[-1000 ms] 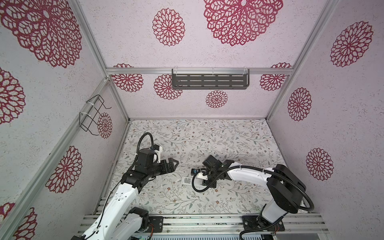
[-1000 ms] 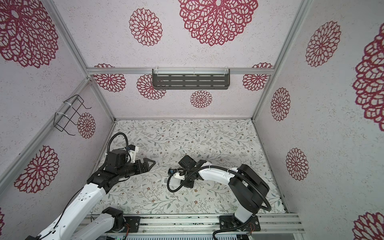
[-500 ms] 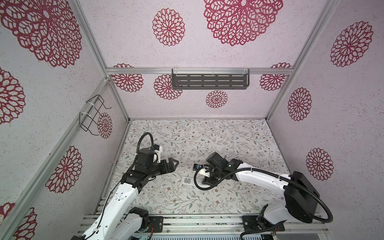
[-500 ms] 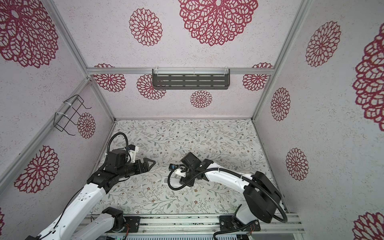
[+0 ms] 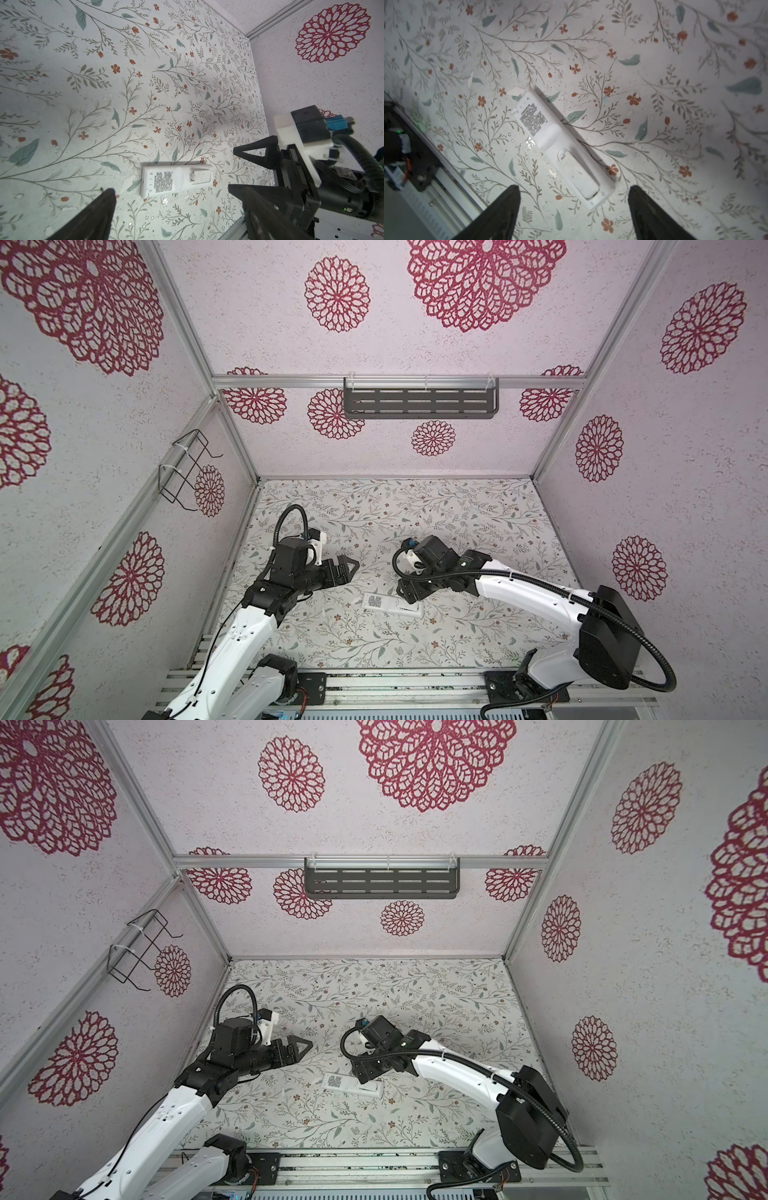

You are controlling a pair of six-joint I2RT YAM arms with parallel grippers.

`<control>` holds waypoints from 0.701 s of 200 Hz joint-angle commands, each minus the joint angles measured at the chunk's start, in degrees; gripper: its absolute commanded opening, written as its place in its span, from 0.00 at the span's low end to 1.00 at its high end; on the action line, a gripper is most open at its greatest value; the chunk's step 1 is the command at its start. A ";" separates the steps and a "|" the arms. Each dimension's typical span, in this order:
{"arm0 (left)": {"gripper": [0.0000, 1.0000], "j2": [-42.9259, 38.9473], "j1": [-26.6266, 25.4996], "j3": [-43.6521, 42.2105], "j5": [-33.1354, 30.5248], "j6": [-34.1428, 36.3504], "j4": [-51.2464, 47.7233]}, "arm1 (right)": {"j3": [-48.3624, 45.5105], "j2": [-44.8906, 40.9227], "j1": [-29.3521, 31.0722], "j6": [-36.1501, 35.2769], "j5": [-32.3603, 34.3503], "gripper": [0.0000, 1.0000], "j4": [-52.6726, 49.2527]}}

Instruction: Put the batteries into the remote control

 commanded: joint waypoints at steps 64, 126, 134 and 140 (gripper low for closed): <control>0.97 -0.44 -6.41 -1.80 -1.78 -0.51 2.31 | 1.01 3.61 0.45 26.18 3.13 0.99 -6.65; 0.97 -1.25 -7.11 -2.20 -2.04 -0.63 2.92 | 2.17 7.98 1.48 28.80 4.11 0.99 -4.37; 0.97 -1.27 -7.10 -2.20 -1.98 -0.66 2.96 | 2.79 8.58 1.64 28.81 4.52 0.99 -4.76; 0.97 -1.42 -7.11 -2.24 -1.94 -0.69 2.94 | 3.24 9.22 1.73 28.60 4.73 0.99 -4.94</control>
